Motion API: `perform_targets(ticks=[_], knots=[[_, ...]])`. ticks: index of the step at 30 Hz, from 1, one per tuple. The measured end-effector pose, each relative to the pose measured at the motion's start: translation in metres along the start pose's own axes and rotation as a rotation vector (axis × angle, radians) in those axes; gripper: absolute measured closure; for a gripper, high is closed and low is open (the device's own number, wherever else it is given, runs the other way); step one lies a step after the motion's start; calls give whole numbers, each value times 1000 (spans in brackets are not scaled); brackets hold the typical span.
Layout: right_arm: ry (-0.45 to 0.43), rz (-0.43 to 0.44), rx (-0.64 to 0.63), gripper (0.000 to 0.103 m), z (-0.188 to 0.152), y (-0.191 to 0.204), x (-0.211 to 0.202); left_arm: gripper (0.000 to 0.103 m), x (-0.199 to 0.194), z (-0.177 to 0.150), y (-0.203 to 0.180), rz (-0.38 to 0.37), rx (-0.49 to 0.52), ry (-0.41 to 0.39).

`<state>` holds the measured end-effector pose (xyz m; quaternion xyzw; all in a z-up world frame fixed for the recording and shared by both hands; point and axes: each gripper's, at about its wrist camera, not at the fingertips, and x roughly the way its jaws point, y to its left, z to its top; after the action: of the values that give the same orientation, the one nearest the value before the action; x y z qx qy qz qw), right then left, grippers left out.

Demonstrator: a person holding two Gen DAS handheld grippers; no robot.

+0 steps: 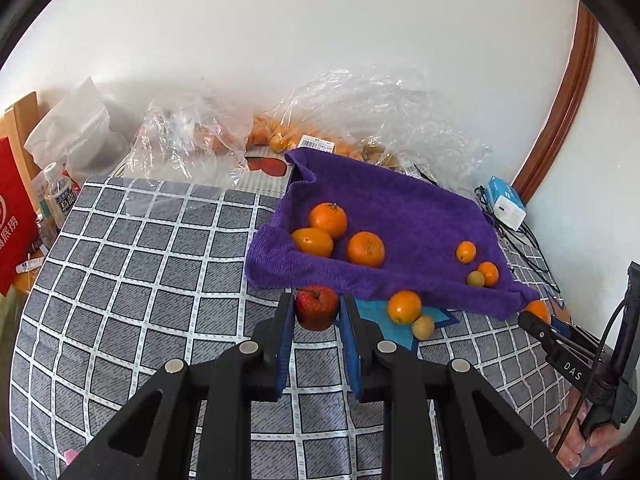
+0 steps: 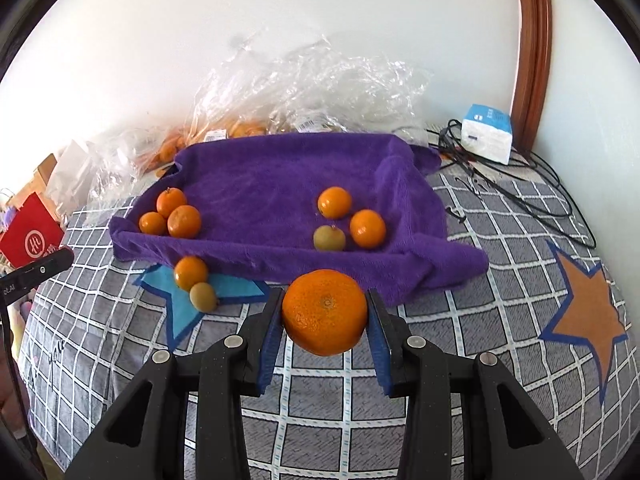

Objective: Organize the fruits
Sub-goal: 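Carry the red fruit over the towel while the right tool carries its orange there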

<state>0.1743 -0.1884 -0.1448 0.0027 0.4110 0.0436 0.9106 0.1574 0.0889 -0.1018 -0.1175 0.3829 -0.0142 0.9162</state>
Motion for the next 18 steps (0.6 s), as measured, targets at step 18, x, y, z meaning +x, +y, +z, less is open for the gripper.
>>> perform_targets(ticks=[18], knots=[[-46,-15,19,64,38,-11,-6,81,9,32,-14,-27,10,-18]])
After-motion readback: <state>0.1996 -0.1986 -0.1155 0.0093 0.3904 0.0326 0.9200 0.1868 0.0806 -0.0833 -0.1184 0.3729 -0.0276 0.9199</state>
